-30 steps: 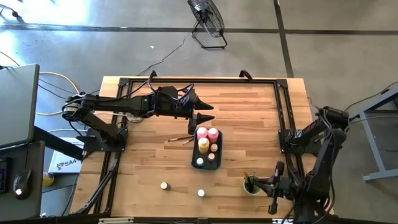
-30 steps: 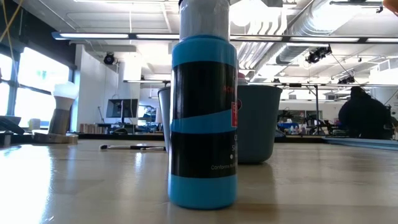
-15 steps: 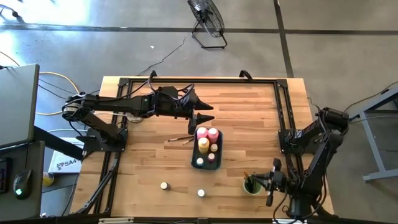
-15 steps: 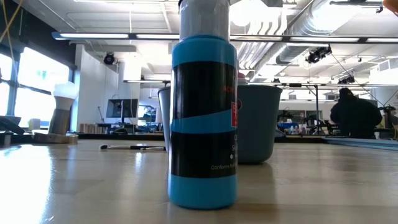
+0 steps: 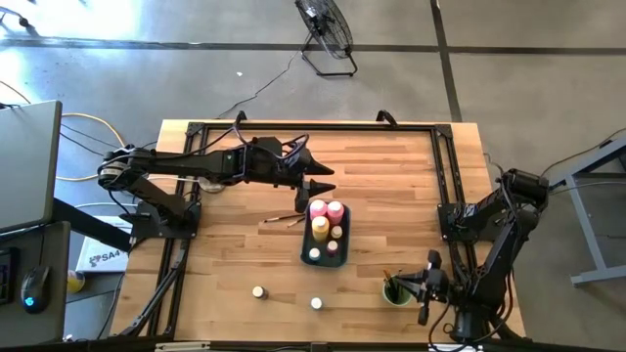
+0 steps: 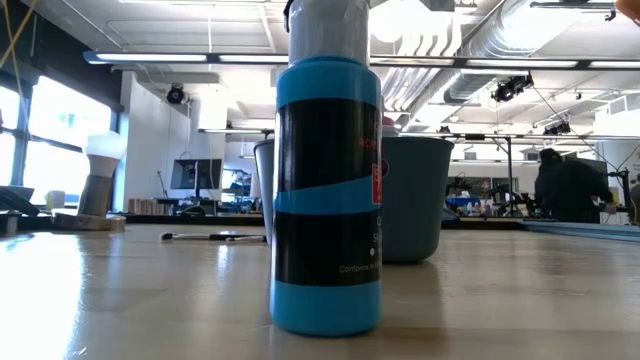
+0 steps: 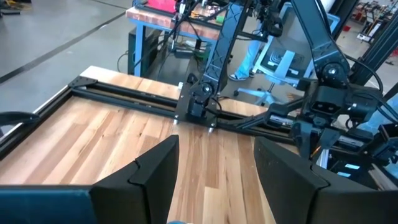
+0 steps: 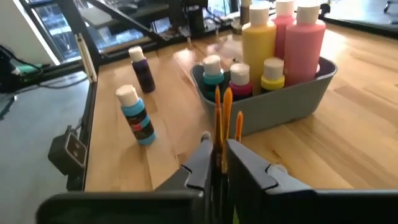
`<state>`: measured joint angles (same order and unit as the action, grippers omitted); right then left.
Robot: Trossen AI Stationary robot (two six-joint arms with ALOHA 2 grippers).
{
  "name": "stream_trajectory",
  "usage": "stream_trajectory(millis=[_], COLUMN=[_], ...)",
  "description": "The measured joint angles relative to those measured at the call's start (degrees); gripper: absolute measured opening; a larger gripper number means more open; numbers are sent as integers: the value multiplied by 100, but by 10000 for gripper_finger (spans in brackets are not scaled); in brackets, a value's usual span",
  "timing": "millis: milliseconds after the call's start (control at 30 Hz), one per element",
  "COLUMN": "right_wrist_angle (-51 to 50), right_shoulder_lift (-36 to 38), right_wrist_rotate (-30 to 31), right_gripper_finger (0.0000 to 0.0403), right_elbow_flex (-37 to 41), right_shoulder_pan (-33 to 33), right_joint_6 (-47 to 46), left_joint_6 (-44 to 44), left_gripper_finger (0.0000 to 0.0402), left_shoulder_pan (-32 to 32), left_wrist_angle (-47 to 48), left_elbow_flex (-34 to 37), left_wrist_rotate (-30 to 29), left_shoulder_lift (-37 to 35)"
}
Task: Pick & Place Paint Supplies
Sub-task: Put the black and gold paint brush into the green cup, then put the black and silver paint brush into the green cup
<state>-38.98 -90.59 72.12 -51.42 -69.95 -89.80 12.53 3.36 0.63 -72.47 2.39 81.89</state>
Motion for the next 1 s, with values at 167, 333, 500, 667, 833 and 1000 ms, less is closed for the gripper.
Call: stream_trajectory(millis=[167, 333, 500, 667, 833, 1000], right_wrist_angle=[27, 37, 44, 52, 70, 132], right_shoulder_lift=[0, 0, 23, 364, 1001, 1703], right_wrist_rotate=[-265, -335, -313, -305, -299, 9], right_gripper_finger=[60, 86, 109, 116, 110, 108], right_elbow_flex=[0, 0, -112, -318, -367, -368], right_shoulder_pan=[37, 72, 70, 124, 140, 140], right_joint_6=[2, 21, 814, 1604, 2425, 2890], left_joint_6=[0, 0, 187, 195, 278, 280], left_gripper_finger=[205, 205, 205, 205, 205, 205], left_shoulder_pan=[-1, -1, 0, 0, 0, 0], left_wrist_angle=[-3, -4, -5, -5, -5, -9], left_elbow_flex=[0, 0, 0, 0, 0, 0], left_wrist_rotate=[-1, -1, -1, -1, -1, -1], left_shoulder_lift=[0, 0, 0, 0, 0, 0])
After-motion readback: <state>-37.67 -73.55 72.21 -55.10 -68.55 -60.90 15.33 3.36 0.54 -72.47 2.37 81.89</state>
